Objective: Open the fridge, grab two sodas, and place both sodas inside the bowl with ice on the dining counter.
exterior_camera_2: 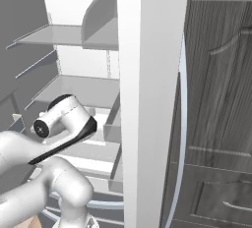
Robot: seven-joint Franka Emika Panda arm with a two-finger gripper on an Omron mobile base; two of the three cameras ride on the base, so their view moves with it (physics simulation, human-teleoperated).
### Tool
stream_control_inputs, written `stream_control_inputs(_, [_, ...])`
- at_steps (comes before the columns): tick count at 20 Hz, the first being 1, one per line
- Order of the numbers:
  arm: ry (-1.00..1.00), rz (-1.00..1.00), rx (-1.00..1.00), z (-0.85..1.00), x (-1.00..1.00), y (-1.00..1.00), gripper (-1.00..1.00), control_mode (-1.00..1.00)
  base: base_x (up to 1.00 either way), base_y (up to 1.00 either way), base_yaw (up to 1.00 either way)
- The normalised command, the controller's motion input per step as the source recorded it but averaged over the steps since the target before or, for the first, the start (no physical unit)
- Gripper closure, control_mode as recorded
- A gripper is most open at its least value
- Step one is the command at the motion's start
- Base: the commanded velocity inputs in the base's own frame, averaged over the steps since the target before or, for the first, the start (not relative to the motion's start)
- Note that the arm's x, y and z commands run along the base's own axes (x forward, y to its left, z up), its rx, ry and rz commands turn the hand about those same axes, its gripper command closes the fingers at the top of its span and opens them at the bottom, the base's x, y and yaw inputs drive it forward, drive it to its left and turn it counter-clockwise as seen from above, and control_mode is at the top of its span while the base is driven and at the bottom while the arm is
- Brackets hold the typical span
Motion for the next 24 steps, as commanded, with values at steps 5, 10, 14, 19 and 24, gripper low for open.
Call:
stream_control_inputs(5, [0.13,0.01,-0.01,0.45,-0.37,-0.02,1.00,-1.00,0.00,0.00,0.00])
stream_control_inputs(10, [0.06,0.18,0.00,0.34,-0.37,-0.01,1.00,-1.00,0.00,0.00,0.00])
stream_control_inputs(14, [0.09,0.22,0.00,0.47,-0.22,0.04,1.00,-1.00,0.00,0.00,0.00])
stream_control_inputs(19, [0.19,0.10,-0.01,0.88,-0.15,0.33,1.00,-1.00,0.00,0.00,0.00])
stream_control_inputs(24, [0.22,0.02,-0.02,1.00,-0.25,0.35,1.00,-1.00,0.00,0.00,0.00])
